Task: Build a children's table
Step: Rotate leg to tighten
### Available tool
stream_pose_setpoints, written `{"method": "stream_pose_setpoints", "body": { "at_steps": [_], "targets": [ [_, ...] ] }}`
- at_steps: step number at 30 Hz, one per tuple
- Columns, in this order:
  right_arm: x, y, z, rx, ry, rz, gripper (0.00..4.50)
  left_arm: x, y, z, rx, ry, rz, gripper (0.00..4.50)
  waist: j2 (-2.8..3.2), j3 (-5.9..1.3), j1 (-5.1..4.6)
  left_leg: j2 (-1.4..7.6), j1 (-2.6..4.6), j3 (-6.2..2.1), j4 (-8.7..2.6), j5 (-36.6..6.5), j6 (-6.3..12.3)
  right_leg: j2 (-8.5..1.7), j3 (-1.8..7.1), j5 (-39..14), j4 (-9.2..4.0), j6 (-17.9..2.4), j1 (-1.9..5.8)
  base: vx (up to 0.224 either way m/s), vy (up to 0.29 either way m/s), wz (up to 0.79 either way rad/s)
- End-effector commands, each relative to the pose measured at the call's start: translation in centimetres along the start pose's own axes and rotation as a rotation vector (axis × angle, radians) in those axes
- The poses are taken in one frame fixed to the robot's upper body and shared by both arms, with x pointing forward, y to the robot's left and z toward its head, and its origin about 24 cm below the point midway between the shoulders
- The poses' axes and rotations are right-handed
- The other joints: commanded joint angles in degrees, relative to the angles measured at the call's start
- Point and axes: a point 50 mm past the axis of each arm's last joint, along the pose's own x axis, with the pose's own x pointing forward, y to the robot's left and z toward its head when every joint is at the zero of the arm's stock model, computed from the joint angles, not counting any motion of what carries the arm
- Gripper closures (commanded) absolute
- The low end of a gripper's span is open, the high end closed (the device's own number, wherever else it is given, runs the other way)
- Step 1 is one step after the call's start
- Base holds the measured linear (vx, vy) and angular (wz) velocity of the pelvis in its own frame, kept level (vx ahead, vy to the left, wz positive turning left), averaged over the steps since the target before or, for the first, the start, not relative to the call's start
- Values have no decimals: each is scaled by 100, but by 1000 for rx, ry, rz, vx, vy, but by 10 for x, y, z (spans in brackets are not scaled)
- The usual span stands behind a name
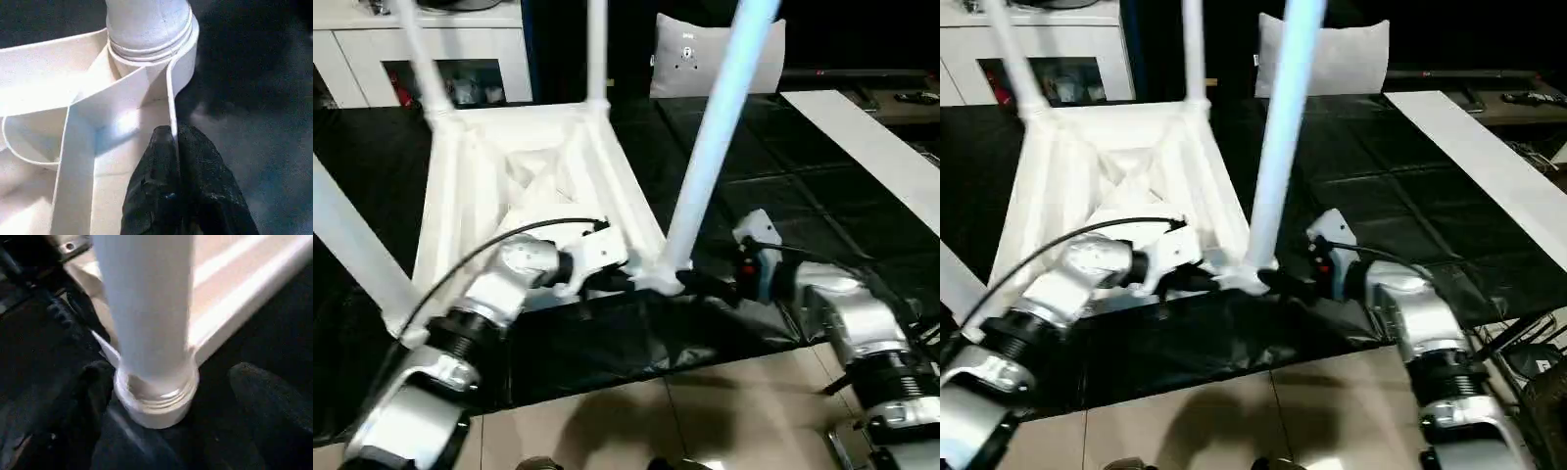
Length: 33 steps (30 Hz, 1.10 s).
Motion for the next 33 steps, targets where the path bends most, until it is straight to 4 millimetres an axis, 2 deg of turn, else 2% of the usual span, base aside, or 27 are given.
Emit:
{"method": "stream_pose_setpoints", "body": {
  "at_steps": [1, 2, 4, 6, 10, 11, 21, 24, 28, 29, 30, 31, 32, 33],
  "targets": [
    [-2, 4, 5, -30, -7, 67, 49, 7, -7, 12, 96, -8, -112, 450, 67, -441, -6, 214, 54, -34, -366, -884, 391, -511, 383, -2090, -412, -544, 376, 0, 0, 0],
    [-6, 9, 5, -35, 17, 180, 65, 4, -12, 9, 137, 18, -195, 450, 35, -439, 44, 227, 60, -23, -368, -849, 412, -507, 381, -2010, -404, -590, 371, 0, 0, 0],
    [-7, 11, 4, -33, 26, 220, 74, 3, -13, 9, 152, 24, -220, 450, 48, -443, 77, 246, 39, -23, -371, -813, 429, -520, 393, -1909, -366, -621, 380, 0, 0, 0],
    [-7, 13, 4, -34, 35, 248, 97, 3, -14, 9, 168, 28, -242, 450, 42, -444, 101, 250, 48, -20, -369, -804, 398, -524, 393, -1872, -362, -645, 368, 0, 0, 0],
    [-2, 19, 3, -18, 40, 316, 118, 6, -18, 15, 194, 8, -282, 450, 26, -437, 147, 232, 55, -10, -367, -865, 345, -537, 385, -2158, -390, -550, 363, 0, 0, 0],
    [-1, 19, 3, -16, 39, 324, 141, 6, -18, 16, 196, 5, -286, 450, 28, -439, 157, 236, 58, -11, -367, -874, 323, -545, 386, -2208, -395, -537, 361, 0, 0, 0],
    [8, 28, 0, 30, 43, 419, 231, 7, -20, 18, 207, -8, -316, 450, 22, -443, 153, 217, 35, -18, -365, -853, 288, -541, 363, -2338, -417, -380, 367, 0, 0, 0],
    [8, 29, 0, 34, 44, 414, 235, 6, -19, 16, 189, -8, -303, 450, 21, -446, 154, 220, 31, -20, -365, -819, 285, -539, 364, -2287, -405, -382, 368, 0, 0, 0],
    [15, 25, -3, 80, 32, 285, 239, 6, -16, 14, 40, -54, -197, 450, 16, -431, 129, 216, 41, -17, -368, -886, 224, -545, 359, -2424, -417, -374, 360, 0, 0, 0],
    [18, 23, -2, 77, 25, 244, 239, 6, -16, 14, 23, -63, -181, 450, 6, -405, 97, 192, 37, -17, -364, -961, 193, -549, 337, -2687, -462, -307, 345, 0, 0, 0],
    [23, 19, -2, 97, 17, 157, 239, 7, -15, 14, -14, -77, -147, 450, 15, -397, 72, 165, 66, -20, -349, -1068, 149, -554, 313, -3025, -519, -201, 326, 0, 0, 0],
    [29, 14, -2, 113, 13, 70, 240, 9, -14, 15, -47, -91, -102, 450, 13, -391, 53, 151, 68, -21, -341, -1100, 127, -546, 301, -3145, -542, -154, 317, 0, 0, 0],
    [36, 11, -2, 140, 9, -17, 241, 12, -13, 16, -87, -104, -51, 450, -1, -372, -48, 120, 39, -48, -325, -1212, 44, -529, 212, -3463, -602, 33, 338, 0, 0, 0],
    [38, 10, -2, 146, 8, -31, 241, 13, -13, 16, -97, -106, -42, 450, 1, -375, -94, 114, 20, -58, -320, -1243, 21, -531, 182, -3552, -620, 117, 359, 0, 0, 0]
  ]
}}
